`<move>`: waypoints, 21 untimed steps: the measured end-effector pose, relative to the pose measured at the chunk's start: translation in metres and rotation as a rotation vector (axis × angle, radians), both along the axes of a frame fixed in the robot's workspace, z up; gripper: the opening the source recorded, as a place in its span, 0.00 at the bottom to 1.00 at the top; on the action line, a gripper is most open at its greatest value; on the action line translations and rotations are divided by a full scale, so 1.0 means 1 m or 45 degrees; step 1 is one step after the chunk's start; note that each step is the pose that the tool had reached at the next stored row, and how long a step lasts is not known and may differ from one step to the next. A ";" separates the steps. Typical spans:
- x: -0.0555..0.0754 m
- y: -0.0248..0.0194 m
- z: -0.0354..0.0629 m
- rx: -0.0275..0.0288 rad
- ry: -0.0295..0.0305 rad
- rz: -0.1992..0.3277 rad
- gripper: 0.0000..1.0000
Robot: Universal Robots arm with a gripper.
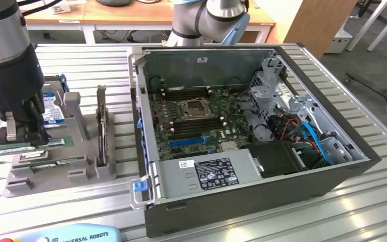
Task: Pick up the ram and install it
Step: 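Pick up the ram and move it above insertion slot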
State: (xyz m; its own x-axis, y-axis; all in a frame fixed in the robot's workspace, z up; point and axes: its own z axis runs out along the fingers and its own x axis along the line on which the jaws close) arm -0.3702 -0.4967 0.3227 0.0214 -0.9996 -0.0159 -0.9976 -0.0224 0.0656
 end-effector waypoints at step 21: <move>0.003 0.0000 0.0463 0.0000 0.0001 0.000 0.11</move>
